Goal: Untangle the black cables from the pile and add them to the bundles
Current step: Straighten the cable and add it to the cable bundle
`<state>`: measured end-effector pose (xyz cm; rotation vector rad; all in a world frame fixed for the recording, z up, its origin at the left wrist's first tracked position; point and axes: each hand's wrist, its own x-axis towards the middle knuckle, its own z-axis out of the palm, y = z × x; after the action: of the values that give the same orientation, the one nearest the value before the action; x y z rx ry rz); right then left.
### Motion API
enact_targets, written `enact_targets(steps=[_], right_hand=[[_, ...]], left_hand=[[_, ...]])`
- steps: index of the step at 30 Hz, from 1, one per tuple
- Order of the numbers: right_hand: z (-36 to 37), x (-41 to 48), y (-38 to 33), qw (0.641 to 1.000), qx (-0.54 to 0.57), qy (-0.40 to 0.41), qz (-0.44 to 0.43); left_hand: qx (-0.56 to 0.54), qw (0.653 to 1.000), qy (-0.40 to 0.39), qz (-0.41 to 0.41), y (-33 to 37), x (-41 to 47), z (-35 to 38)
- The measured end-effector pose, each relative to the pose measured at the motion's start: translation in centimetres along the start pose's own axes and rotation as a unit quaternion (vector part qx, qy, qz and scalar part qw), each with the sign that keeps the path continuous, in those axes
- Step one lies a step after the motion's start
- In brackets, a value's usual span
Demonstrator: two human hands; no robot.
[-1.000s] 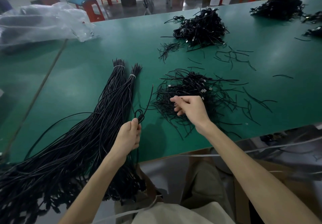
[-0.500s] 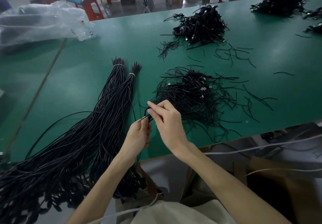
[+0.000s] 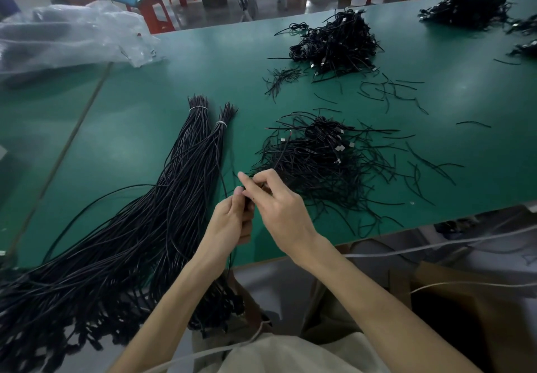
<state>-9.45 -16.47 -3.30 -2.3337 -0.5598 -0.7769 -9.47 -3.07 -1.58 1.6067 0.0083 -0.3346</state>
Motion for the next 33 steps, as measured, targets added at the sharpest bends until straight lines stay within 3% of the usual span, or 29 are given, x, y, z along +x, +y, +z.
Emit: enact_targets(steps=[3, 12, 19, 21, 23, 24, 27, 28, 33], right_hand=[[-0.2, -0.2, 0.1, 0.999, -0.03, 0.021, -0.03], [-0.8, -0.7, -0.3, 0.989, -0.081, -0.016, -0.122], [-1.2, -1.2, -0.3, 0.986, -0.092, -0.078, -0.114], [-1.3, -1.9, -0.4, 0.994, -0.016, -0.081, -0.066], [-1.4, -2.4, -0.7, 0.991, 0.116, -0.053, 0.048], [-1.5, -2.4, -0.8, 0.973, 0.186, -0.045, 0.129], [-2.1, -1.4, -0.9, 0.86, 0.373, -0.07, 0.34], [-2.2, -1.1, -0.9, 0.842, 0.39, -0.083, 0.363], [-1.8, -0.6, -1.2, 0.824, 0.399, -0.153, 0.372]], left_hand=[[-0.034, 0.999, -0.006, -0.009, 0.0, -0.2, -0.3], [-0.037, 0.999, -0.001, -0.015, -0.5, -0.1, -1.2], [-0.018, 0.999, 0.029, -0.022, -0.8, -0.1, -1.7], [-0.007, 0.999, 0.051, -0.01, -0.6, 0.1, -2.1], [0.007, 0.998, 0.058, 0.006, -0.4, 0.2, -2.4], [0.019, 0.998, 0.058, 0.015, -0.3, 0.2, -2.5], [0.071, 0.995, 0.058, 0.045, -0.4, 0.4, -2.2], [0.088, 0.993, 0.061, 0.059, -0.5, 0.5, -2.0], [0.163, 0.976, 0.077, 0.119, -1.3, 0.8, -1.3]])
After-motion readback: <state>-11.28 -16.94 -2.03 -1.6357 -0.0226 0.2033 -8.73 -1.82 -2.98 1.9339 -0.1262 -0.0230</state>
